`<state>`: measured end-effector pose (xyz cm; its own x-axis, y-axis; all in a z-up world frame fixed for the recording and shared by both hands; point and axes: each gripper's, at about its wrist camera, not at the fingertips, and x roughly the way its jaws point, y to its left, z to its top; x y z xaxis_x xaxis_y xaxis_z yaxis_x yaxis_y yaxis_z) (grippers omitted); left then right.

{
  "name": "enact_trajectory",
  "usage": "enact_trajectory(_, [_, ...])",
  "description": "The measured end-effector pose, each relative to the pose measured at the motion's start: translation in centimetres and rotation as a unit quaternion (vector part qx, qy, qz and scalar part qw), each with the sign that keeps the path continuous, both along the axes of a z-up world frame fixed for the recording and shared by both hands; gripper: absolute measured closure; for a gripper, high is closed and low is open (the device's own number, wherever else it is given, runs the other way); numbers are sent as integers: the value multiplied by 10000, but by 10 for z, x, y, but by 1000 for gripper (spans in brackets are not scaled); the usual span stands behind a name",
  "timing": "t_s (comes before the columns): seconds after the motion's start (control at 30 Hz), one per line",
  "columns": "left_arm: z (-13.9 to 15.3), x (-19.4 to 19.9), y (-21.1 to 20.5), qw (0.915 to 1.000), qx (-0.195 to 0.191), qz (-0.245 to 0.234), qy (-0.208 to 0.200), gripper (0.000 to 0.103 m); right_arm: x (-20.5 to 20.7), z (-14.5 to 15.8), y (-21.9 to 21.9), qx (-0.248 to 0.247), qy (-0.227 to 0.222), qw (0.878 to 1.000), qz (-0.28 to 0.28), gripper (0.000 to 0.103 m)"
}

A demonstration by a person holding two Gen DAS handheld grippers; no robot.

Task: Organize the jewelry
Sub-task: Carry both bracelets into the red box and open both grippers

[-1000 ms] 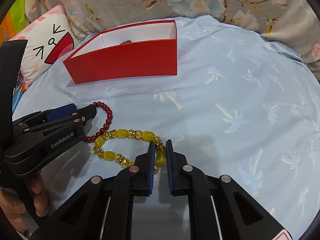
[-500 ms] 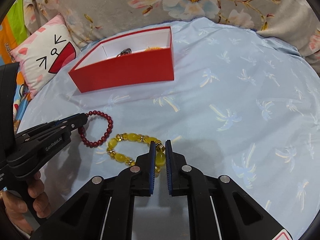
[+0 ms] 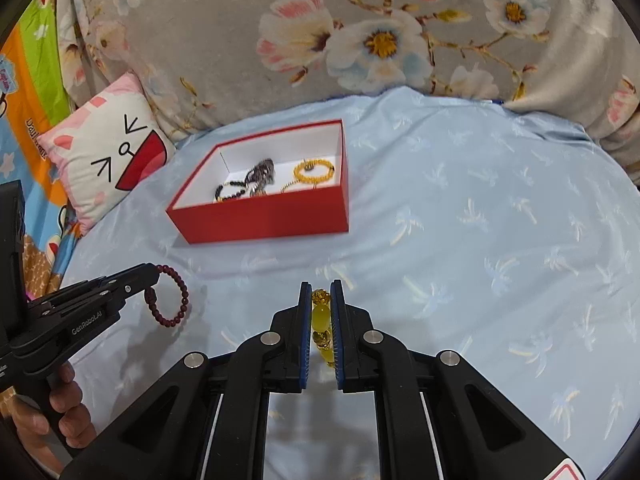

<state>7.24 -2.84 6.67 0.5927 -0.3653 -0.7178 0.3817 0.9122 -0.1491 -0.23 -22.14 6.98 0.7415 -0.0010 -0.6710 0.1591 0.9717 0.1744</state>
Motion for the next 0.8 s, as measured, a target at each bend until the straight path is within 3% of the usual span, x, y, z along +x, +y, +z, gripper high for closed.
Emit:
enact_trajectory(0.23, [40, 17, -3, 9992, -117, -93, -368, 95, 23, 38, -7, 29, -405, 9991, 76, 94])
enact_trajectory(0.47, [73, 67, -12, 9980, -261, -86, -574, 95, 76, 74, -1, -27, -710, 9971, 273, 94])
enact_trajectory(0.6, [70, 103, -19, 9985, -324, -32, -431, 95, 114, 75, 6, -46, -664, 9971, 376, 94])
enact_trajectory(0.8, [40, 148, -30, 9996, -235, 118, -93, 95, 169, 49, 19, 38, -397, 9977, 551, 94])
